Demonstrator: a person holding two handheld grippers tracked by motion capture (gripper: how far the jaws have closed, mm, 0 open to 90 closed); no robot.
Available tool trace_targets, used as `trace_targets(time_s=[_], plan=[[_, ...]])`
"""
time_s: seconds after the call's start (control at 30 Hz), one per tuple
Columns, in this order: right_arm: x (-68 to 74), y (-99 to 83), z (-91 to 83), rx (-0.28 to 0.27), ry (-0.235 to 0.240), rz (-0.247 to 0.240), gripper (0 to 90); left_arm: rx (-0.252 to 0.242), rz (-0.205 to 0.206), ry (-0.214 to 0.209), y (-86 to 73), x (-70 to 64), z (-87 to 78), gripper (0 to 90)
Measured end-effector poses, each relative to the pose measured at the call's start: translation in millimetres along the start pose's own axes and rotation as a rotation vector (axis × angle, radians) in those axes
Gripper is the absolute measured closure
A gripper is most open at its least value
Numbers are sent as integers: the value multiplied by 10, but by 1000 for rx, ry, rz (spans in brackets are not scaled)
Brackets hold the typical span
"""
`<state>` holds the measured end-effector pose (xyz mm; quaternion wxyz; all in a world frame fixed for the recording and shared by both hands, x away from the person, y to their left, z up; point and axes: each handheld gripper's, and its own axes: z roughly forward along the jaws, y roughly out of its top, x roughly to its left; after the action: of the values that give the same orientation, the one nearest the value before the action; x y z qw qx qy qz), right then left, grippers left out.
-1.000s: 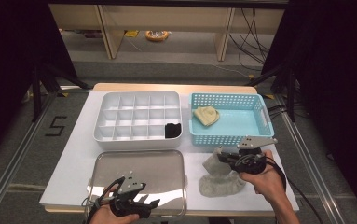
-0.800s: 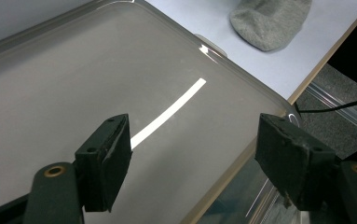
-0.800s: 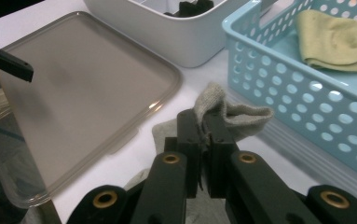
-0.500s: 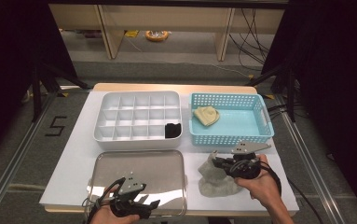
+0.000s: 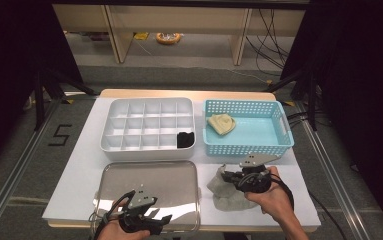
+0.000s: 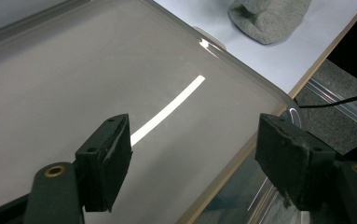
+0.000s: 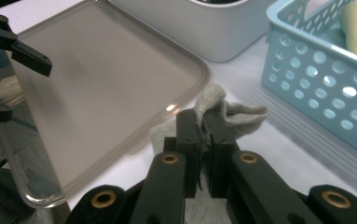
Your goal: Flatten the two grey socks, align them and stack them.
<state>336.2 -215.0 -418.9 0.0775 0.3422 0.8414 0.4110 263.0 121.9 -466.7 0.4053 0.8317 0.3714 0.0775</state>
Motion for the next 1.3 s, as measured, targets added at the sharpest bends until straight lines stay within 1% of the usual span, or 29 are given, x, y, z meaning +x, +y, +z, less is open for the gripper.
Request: trace_targets(time_s=[0.1, 0.13, 0.17, 0.23, 0.27, 0.3, 0.33, 0.4, 0.43, 0.53, 0.57, 0.6, 0.63, 0.7, 0.73, 0.77, 0.8, 0.87, 0.9, 0.93, 0.97, 1.0, 1.03, 1.1, 1.13, 1.2, 1.23, 1.27, 1.3], plan=[[-23, -47, 11, -3, -9, 5, 871, -8, -10, 1, -3, -8, 6, 265], [-69, -118, -3, 2, -10, -4, 871, -11, 8, -3, 3, -1, 5, 265], [-69, -118, -3, 2, -10, -4, 871, -11, 8, -3, 3, -1, 5, 265], [-99, -260, -43, 12, -13, 22, 870, -3, 11, 0, 5, -8, 6, 266], [-96, -312, -69, 28, -11, 53, 871, 8, 27, -2, 9, -5, 11, 267], [-96, -312, -69, 28, -11, 53, 871, 8, 27, -2, 9, -5, 11, 267], [-130, -414, -122, 32, -22, 77, 872, 7, 28, -2, 10, -8, 18, 267], [-168, -461, -143, 23, -21, 65, 872, 10, 25, -9, 17, -16, 22, 267], [-179, -553, -209, 27, -30, 105, 871, -1, 12, -21, 20, -31, 32, 267], [-212, -613, -228, 15, -37, 106, 873, 1, 11, -25, 33, -46, 49, 268], [-215, -636, -240, 24, -34, 135, 874, 1, -6, -25, 32, -58, 60, 268], [-263, -661, -247, 16, -64, 91, 869, 12, 24, -15, 39, -45, 59, 268], [-244, -661, -243, 13, -54, 135, 860, 2, 17, -28, 41, -56, 64, 268], [-265, -654, -244, 10, -50, 130, 838, -1, 12, -28, 40, -57, 64, 268], [-256, -642, -241, 1, -41, 157, 809, 16, 30, -19, 44, -39, 51, 268], [-282, -603, -250, -5, -59, 145, 735, 3, 13, -24, 42, -45, 54, 268], [-254, -582, -238, -19, -63, 179, 689, 0, 3, -25, 40, -50, 57, 268], [-269, -530, -226, -11, -88, 142, 581, 9, 1, -18, 36, -48, 58, 268], [-269, -530, -226, -11, -88, 142, 581, 9, 1, -18, 36, -48, 58, 268], [-278, -502, -189, 7, -90, 147, 501, 2, 12, -28, 38, -57, 57, 267], [-256, -494, -163, 11, -87, 173, 487, -1, 11, -30, 40, -58, 60, 268], [-256, -494, -163, 11, -87, 173, 487, -1, 11, -30, 40, -58, 60, 267], [-263, -493, -134, 24, -83, 163, 481, 17, 32, -21, 44, -38, 51, 267], [-267, -498, -63, 46, -82, 187, 463, 2, 5, -26, 41, -54, 58, 267], [-313, -504, 10, 56, -87, 138, 453, 2, 7, -26, 40, -53, 58, 267], [-330, -497, 100, 57, -75, 145, 453, 3, 8, -25, 40, -53, 59, 267], [-330, -497, 100, 57, -75, 145, 453, 15, 21, -25, 42, -43, 52, 267], [-338, -469, 137, 87, -60, 128, 494, 17, 25, -18, 43, -40, 53, 267], [-338, -469, 137, 87, -60, 128, 494, 17, 25, -18, 43, -40, 53, 267]])
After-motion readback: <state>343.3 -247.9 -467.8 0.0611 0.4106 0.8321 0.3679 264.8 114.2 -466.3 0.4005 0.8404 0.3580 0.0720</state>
